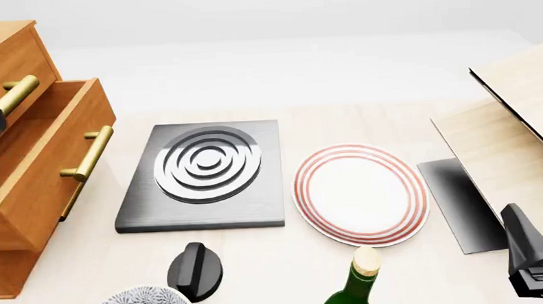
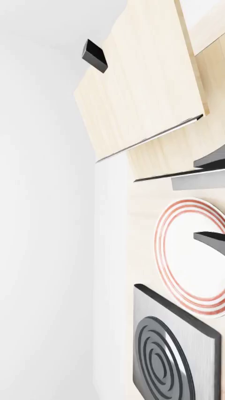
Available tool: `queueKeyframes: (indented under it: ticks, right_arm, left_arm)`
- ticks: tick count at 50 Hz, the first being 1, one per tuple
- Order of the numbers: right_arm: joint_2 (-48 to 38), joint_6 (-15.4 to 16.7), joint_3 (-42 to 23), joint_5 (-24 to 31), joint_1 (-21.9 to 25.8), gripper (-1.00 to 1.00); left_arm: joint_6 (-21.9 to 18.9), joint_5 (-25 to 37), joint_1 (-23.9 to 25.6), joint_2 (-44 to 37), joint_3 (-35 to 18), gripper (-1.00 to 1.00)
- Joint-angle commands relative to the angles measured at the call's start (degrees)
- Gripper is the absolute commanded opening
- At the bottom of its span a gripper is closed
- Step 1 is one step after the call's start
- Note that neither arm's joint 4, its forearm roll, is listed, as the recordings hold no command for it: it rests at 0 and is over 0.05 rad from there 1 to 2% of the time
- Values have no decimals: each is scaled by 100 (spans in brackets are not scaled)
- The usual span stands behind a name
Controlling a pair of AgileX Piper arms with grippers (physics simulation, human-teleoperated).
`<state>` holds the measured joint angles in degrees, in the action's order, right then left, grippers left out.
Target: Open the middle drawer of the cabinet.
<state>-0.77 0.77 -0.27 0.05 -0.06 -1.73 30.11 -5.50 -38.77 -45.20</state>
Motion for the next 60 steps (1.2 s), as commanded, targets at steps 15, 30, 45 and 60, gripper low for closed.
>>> queueKeyframes:
  ticks: [15,30,45,60]
  right_arm:
    - [17,-12,1,2,4,100]
    - [18,-12,1,2,3,100]
    - [17,-12,1,2,4,100]
    - [17,-12,1,2,3,100]
  left_arm:
    - [288,-18,-288,-523,18,100]
    - [335,-147,-334,-767,48,100]
    - [312,-388,-406,-1058,92,100]
    - [336,-478,-463,-1264,204,100]
